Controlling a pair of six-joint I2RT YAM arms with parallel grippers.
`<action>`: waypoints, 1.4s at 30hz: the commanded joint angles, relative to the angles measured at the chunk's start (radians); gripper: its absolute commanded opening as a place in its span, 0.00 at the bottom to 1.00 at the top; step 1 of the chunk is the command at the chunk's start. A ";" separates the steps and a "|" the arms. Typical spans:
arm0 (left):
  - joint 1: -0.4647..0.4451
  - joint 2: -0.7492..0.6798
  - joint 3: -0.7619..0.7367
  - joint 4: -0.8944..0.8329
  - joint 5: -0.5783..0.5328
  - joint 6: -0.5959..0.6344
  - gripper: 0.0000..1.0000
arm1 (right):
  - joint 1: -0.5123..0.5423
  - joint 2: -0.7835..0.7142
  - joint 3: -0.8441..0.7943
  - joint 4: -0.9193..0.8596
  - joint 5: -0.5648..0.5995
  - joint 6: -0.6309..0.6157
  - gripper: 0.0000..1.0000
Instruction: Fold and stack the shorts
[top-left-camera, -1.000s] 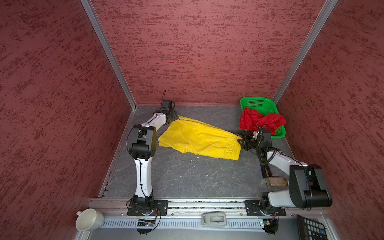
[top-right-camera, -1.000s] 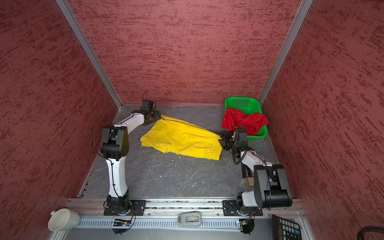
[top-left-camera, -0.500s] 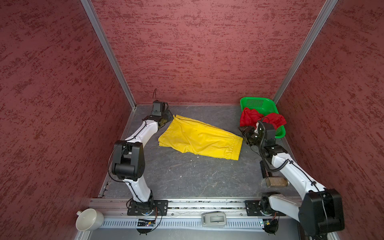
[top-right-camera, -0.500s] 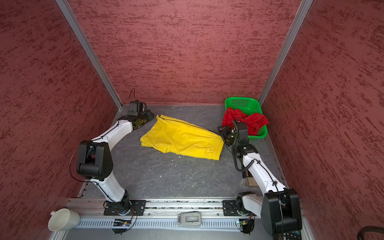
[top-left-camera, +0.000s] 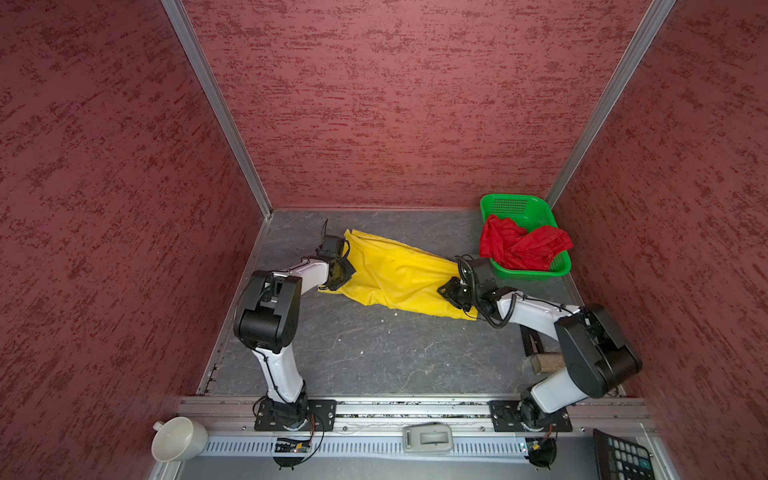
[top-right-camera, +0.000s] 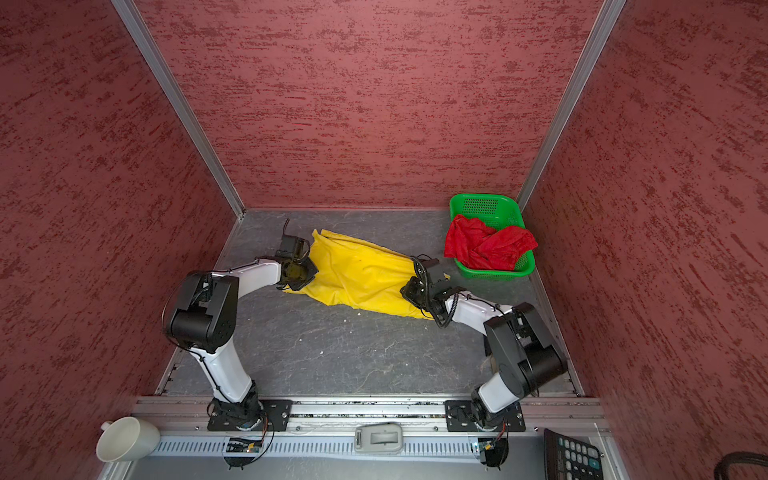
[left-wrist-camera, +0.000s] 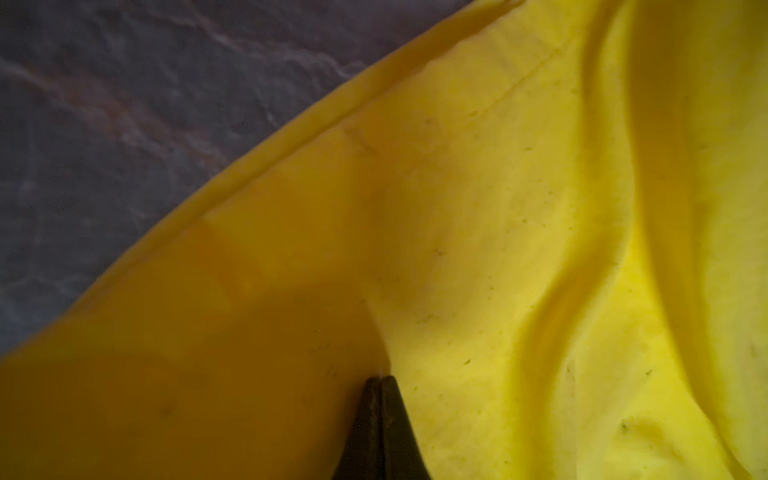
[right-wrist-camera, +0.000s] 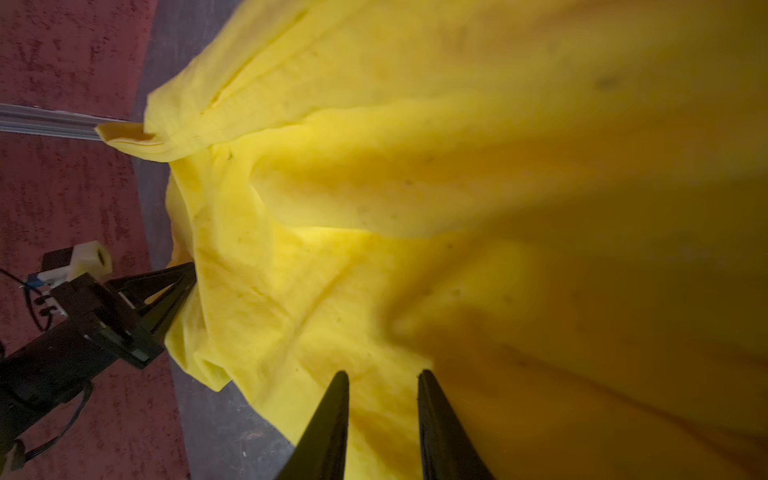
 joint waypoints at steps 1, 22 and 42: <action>0.020 0.006 -0.040 -0.025 -0.022 -0.077 0.01 | -0.001 0.026 0.039 0.003 0.036 -0.047 0.30; 0.033 -0.759 -0.427 -0.333 -0.115 -0.122 0.42 | -0.013 -0.283 -0.058 -0.227 0.061 -0.167 0.36; 0.116 -0.746 -0.483 -0.429 -0.001 -0.072 0.36 | 0.120 0.121 0.174 -0.107 0.027 -0.187 0.35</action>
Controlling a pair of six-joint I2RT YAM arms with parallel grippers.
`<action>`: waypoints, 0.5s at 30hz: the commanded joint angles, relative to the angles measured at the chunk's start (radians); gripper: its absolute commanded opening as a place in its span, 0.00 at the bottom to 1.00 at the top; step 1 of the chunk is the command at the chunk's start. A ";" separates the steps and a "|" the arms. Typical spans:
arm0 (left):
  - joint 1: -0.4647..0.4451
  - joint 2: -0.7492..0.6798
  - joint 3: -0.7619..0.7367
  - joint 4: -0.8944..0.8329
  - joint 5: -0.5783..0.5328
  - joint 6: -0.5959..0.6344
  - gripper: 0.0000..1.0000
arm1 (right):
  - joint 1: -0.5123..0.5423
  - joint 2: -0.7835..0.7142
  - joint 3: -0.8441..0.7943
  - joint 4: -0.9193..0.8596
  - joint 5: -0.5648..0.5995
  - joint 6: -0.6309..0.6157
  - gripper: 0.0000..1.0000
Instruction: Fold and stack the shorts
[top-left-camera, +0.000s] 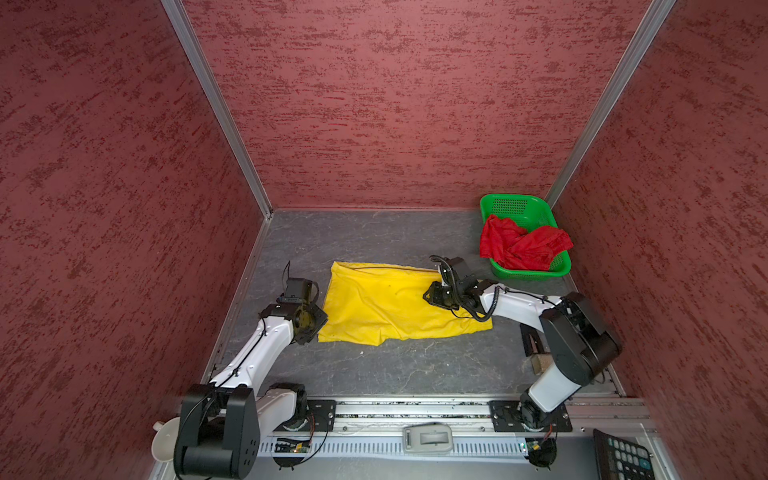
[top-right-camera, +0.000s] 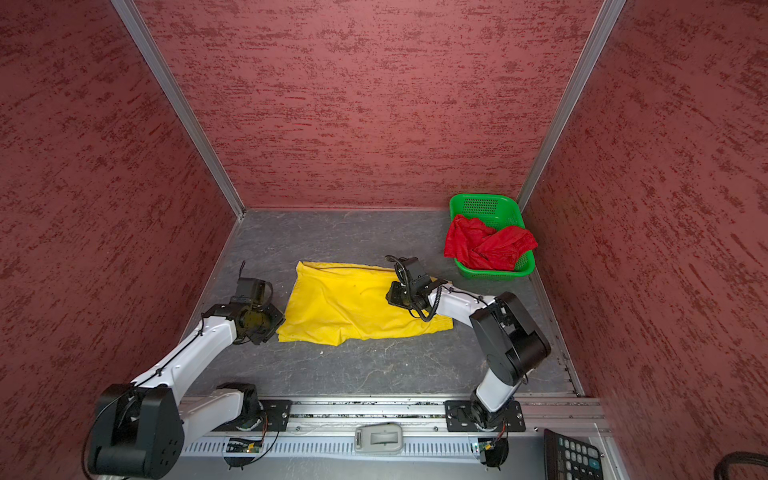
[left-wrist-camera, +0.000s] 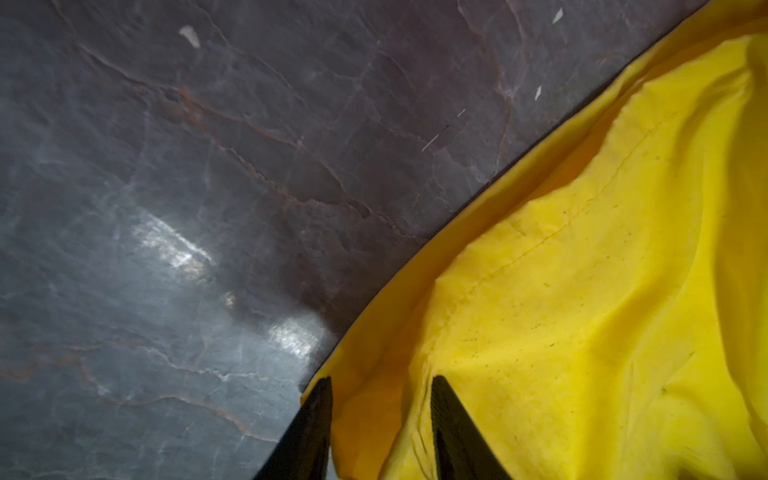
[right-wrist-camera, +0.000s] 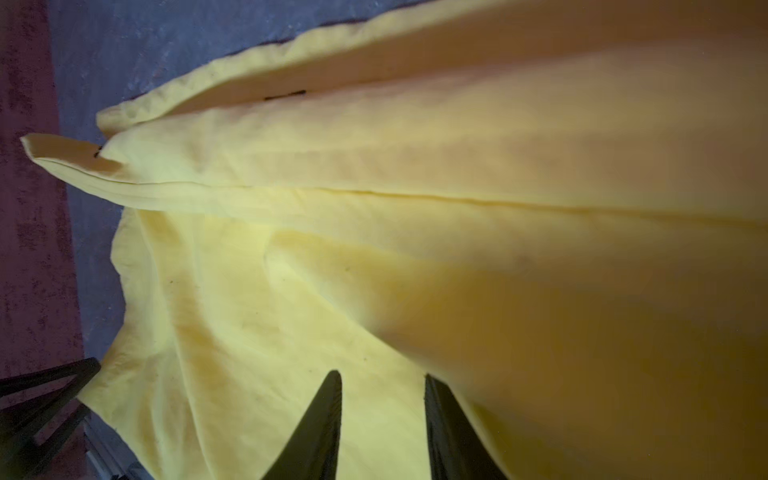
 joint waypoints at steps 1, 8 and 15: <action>-0.003 -0.028 -0.009 -0.041 -0.012 0.000 0.36 | -0.003 0.032 0.033 0.042 0.002 0.024 0.36; -0.004 -0.033 -0.047 -0.021 0.005 -0.013 0.25 | -0.014 0.087 0.025 0.060 -0.002 0.055 0.35; -0.001 -0.070 -0.042 -0.078 -0.049 -0.034 0.00 | -0.089 0.084 -0.024 0.022 0.046 0.108 0.35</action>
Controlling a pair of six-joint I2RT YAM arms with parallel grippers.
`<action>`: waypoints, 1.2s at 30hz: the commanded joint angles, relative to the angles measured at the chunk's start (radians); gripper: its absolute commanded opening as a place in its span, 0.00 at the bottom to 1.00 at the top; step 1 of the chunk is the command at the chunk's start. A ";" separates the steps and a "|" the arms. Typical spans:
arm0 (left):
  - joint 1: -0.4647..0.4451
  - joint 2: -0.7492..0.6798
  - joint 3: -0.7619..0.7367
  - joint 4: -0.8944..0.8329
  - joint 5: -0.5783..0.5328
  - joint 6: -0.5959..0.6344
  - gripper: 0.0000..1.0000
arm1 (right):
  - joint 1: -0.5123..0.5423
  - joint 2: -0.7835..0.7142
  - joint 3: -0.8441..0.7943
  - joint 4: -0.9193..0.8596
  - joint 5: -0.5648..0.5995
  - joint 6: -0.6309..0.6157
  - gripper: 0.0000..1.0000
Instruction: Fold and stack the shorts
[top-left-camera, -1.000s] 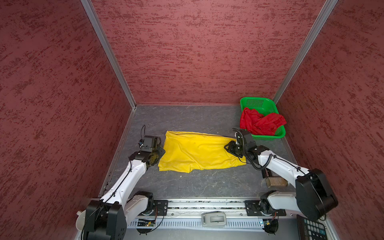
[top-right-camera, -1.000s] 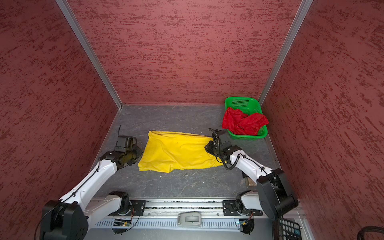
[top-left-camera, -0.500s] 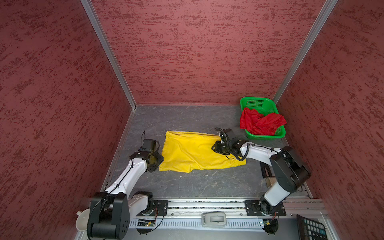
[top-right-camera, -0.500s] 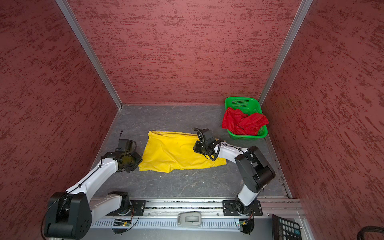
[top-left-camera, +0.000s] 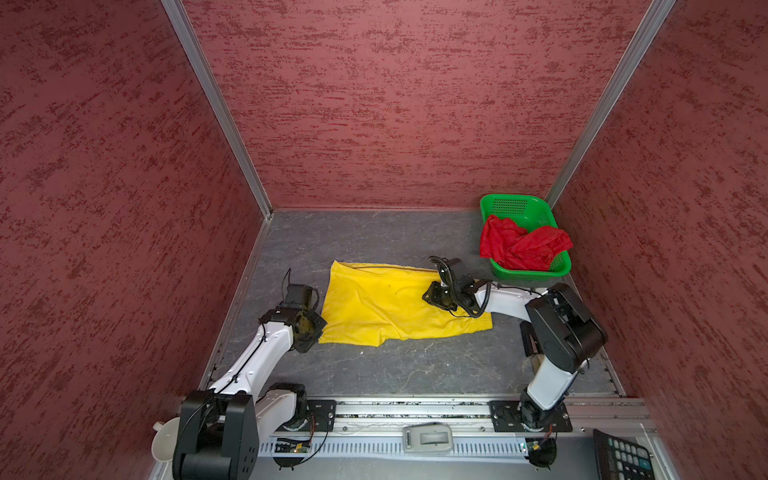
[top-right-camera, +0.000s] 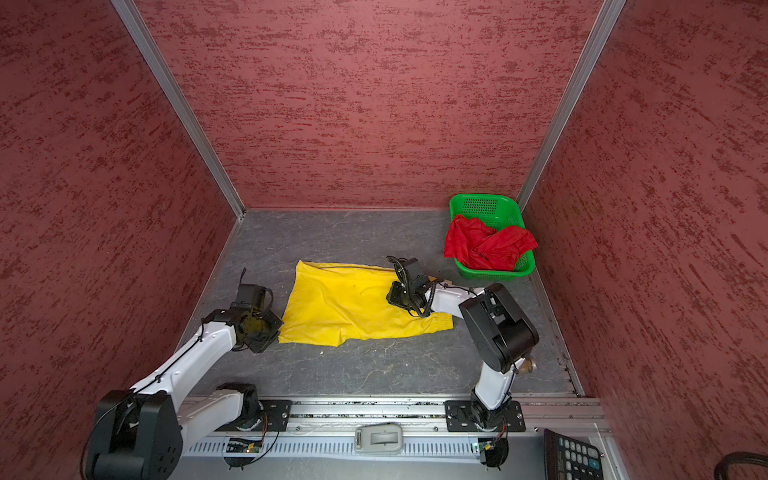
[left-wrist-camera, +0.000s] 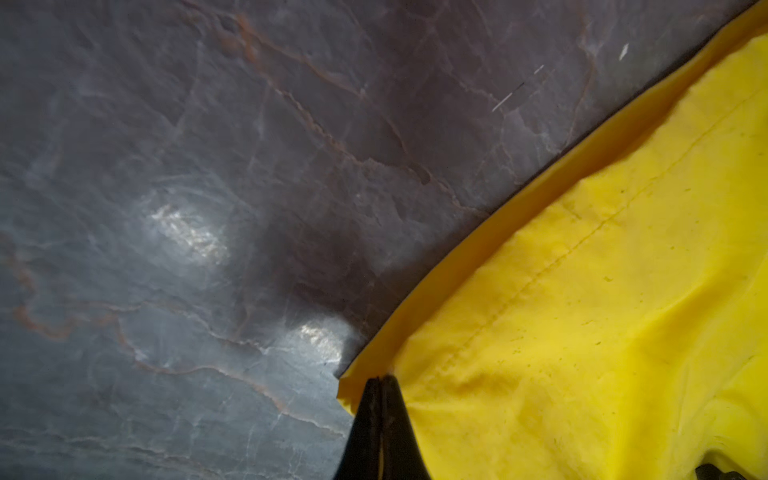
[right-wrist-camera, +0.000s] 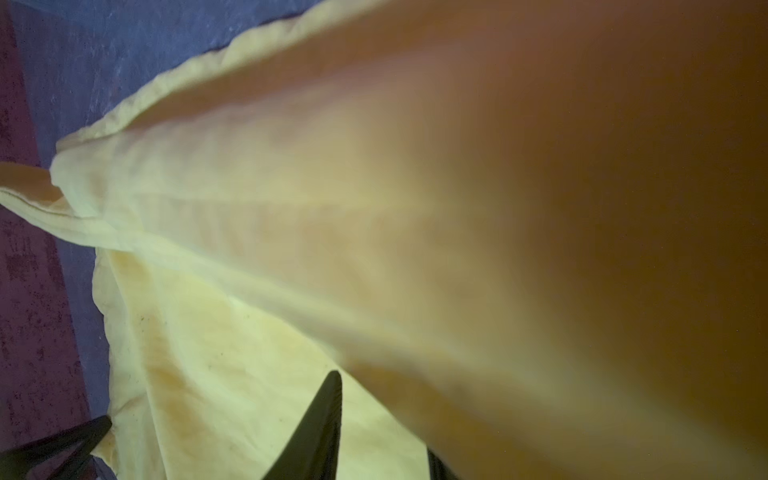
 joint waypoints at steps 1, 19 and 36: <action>0.003 -0.034 0.004 -0.051 -0.049 -0.008 0.00 | -0.051 0.010 -0.040 -0.033 0.055 0.041 0.35; -0.047 -0.135 0.090 -0.104 -0.111 0.048 0.41 | -0.038 -0.108 -0.003 0.036 -0.028 0.007 0.39; -0.354 0.586 0.515 0.364 0.026 0.286 0.07 | 0.086 -0.015 -0.041 0.136 -0.097 0.016 0.34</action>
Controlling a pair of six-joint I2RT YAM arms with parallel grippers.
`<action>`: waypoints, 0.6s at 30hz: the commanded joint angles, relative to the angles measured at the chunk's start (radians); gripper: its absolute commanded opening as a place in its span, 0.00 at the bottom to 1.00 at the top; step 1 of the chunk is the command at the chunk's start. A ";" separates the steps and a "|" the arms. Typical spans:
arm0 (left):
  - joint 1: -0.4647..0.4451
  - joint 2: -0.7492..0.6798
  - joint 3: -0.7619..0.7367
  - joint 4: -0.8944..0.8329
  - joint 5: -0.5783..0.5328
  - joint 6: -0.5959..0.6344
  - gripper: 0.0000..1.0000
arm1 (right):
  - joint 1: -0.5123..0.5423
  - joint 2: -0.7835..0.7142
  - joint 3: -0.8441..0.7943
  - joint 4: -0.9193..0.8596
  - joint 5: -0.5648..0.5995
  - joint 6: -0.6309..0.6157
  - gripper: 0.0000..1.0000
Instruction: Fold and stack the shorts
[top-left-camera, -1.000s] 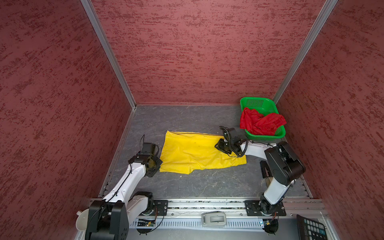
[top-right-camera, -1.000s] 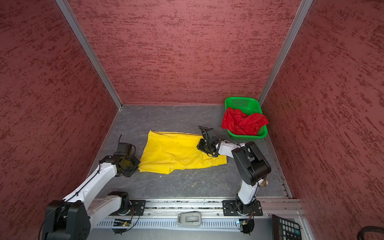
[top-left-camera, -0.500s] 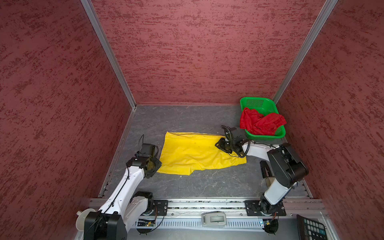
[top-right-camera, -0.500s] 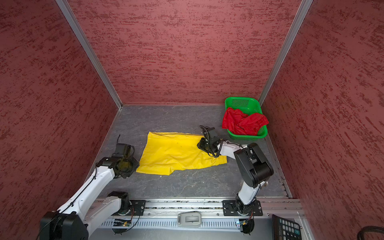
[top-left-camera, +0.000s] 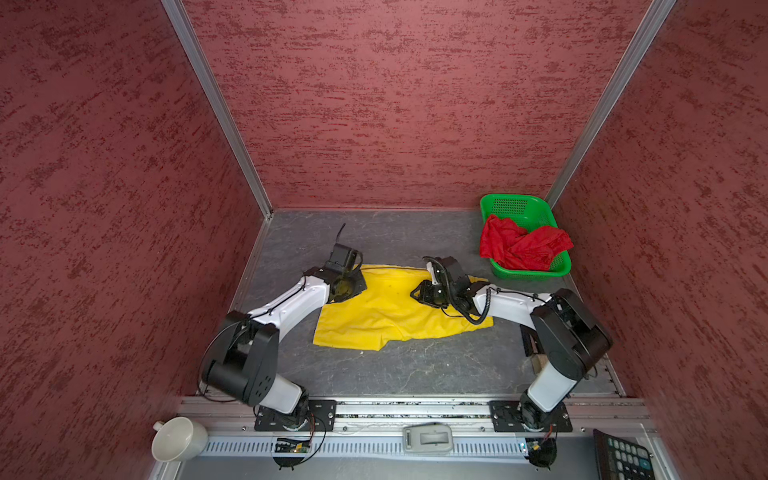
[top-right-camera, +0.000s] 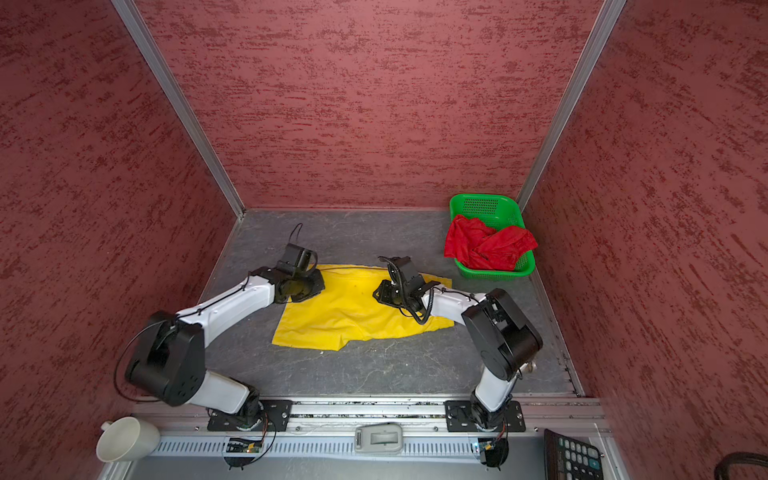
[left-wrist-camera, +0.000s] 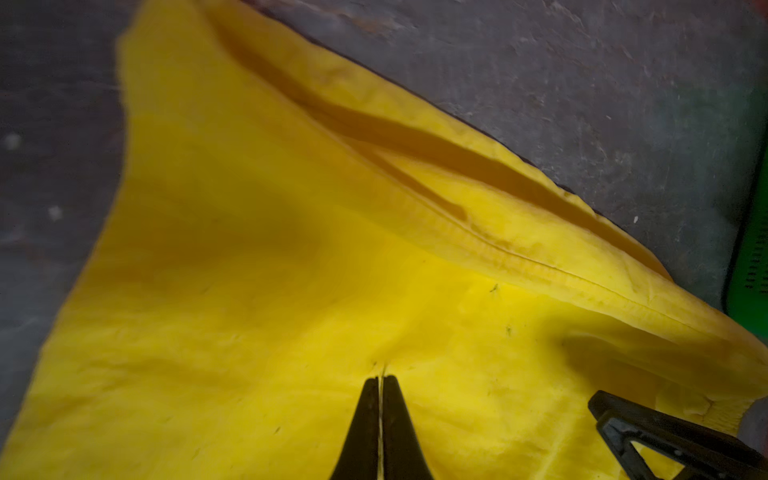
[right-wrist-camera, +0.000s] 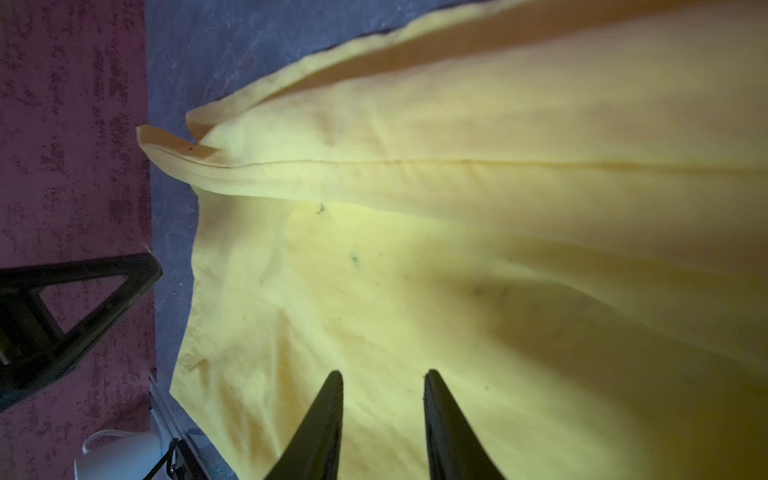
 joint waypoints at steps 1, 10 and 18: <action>-0.029 0.124 0.091 0.090 0.027 0.038 0.07 | -0.002 0.027 -0.039 0.052 -0.013 0.022 0.34; -0.018 0.444 0.338 0.147 0.025 0.051 0.07 | 0.004 0.041 -0.174 0.082 -0.049 0.022 0.33; 0.063 0.620 0.528 0.167 0.050 0.013 0.08 | 0.014 -0.020 -0.271 0.053 -0.046 0.016 0.35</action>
